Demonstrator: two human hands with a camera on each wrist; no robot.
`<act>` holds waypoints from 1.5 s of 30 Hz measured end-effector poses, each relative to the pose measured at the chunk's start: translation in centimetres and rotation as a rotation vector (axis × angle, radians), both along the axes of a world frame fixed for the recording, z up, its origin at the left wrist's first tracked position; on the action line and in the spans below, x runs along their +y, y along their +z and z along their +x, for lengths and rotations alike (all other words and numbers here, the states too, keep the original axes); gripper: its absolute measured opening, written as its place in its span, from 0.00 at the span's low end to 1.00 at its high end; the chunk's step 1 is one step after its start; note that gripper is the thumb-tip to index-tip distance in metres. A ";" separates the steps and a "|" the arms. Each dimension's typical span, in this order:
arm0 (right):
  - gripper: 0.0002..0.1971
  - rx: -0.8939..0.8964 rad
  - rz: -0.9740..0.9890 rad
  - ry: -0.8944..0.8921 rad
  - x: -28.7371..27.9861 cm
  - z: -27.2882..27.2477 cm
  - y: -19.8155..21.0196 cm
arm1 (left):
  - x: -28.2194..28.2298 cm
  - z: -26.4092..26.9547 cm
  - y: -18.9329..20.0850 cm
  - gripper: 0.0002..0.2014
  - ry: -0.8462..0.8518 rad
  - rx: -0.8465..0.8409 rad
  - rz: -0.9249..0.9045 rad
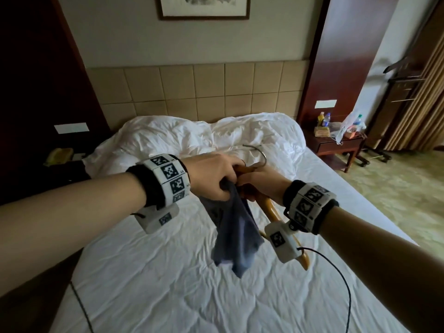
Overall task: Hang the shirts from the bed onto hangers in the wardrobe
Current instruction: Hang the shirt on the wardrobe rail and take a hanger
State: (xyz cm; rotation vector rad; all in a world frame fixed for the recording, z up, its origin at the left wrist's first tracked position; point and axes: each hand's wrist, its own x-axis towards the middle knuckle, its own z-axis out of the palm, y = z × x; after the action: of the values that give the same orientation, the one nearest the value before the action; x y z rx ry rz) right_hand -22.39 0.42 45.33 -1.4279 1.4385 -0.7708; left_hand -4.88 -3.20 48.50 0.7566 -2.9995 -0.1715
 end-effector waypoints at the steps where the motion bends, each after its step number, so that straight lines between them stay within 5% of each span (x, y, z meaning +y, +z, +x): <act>1: 0.09 -0.019 -0.005 -0.010 0.0 0.0 0.0 | 0.2 0.3 0.1 0.06 0.016 0.089 0.067; 2: 0.09 -0.027 -0.009 -0.003 0.1 -0.1 0.0 | 0.0 0.6 0.1 0.04 0.039 0.197 0.117; 5: 0.12 -0.002 -0.006 0.086 0.3 -0.7 0.3 | -0.6 1.4 0.0 0.19 0.166 0.451 0.254; 8: 0.10 0.025 -0.004 0.113 0.5 -1.2 0.3 | -1.1 1.2 -0.9 0.27 0.214 0.273 0.266; 10: 0.07 -0.005 0.004 0.121 0.9 -1.5 0.4 | -1.4 0.7 -2.4 0.21 0.210 0.186 0.239; 14: 0.08 -0.011 -0.014 0.136 1.3 -1.8 0.7 | -1.5 -0.2 -4.5 0.08 0.175 0.266 0.171; 18: 0.11 0.318 -0.516 -0.191 1.1 -2.1 -0.5 | -1.8 0.0 -4.1 0.12 0.278 0.369 0.090; 20: 0.10 0.324 -0.903 -0.366 2.2 -2.0 -1.5 | -2.0 0.3 -3.2 0.12 0.364 0.421 0.026; 22: 0.07 0.299 -1.060 -0.255 3.9 -0.9 -2.6 | -2.4 0.8 -2.0 0.11 0.432 0.467 0.004; 25: 0.06 0.281 -0.921 0.002 4.7 1.4 -4.6 | -2.5 1.4 0.0 0.11 0.476 0.541 0.006; 30: 0.30 0.242 -0.696 0.041 1.8 4.2 -5.7 | -1.8 2.4 3.1 0.10 0.510 0.606 0.014; 33: 0.22 0.237 -0.685 0.014 1.5 6.1 -5.2 | -1.5 3.3 3.9 0.11 0.555 0.628 0.026; 37: 0.05 0.225 -1.009 0.054 2.8 8.1 -5.0 | -1.2 4.8 3.8 0.14 0.623 0.637 0.022; 41: 0.09 0.087 -0.753 0.198 4.4 8.5 -6.0 | -1.1 5.6 3.8 0.17 0.664 0.639 0.046; 45: 0.13 0.214 -0.510 0.256 4.8 5.2 -10.9 | -1.4 6.8 4.9 0.21 0.707 0.762 0.171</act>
State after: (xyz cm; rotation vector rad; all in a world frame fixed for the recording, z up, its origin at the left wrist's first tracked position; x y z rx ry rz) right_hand -17.15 5.23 34.41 -2.0930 1.2251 -0.8773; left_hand 1.90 -4.59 53.42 1.3323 -1.9040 -0.5341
